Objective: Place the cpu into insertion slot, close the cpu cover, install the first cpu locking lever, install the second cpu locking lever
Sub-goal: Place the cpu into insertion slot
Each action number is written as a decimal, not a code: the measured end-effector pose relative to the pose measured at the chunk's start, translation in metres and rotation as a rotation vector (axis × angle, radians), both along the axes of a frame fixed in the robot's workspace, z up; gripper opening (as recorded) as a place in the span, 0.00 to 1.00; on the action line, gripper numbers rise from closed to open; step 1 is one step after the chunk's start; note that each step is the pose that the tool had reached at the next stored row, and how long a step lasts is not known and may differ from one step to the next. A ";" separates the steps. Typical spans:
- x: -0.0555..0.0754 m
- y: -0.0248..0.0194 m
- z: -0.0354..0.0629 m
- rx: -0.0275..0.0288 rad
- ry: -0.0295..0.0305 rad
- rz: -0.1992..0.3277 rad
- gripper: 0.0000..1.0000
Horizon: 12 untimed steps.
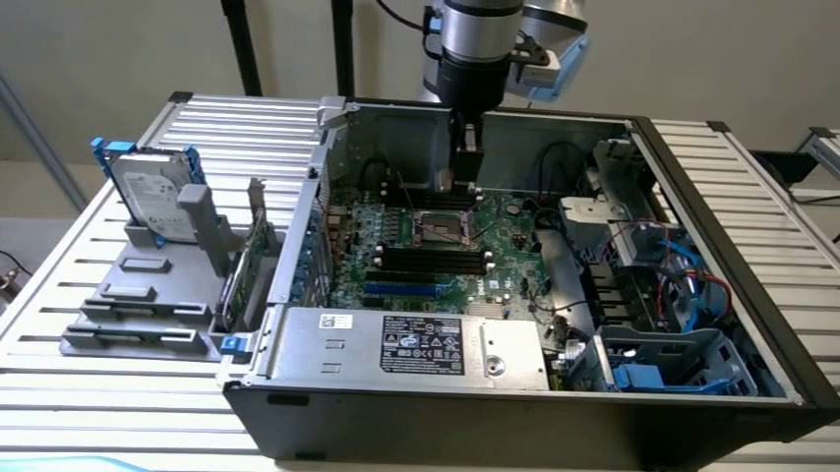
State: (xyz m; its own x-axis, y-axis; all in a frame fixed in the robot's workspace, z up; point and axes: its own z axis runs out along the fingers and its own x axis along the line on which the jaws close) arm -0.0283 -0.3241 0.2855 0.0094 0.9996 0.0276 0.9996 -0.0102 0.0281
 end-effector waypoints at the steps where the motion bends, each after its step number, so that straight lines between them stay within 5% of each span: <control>1: 0.000 -0.0002 -0.0018 0.0000 0.0000 0.000 0.54; 12: -0.004 -0.0003 -0.0218 0.0002 -0.0001 -0.001 0.54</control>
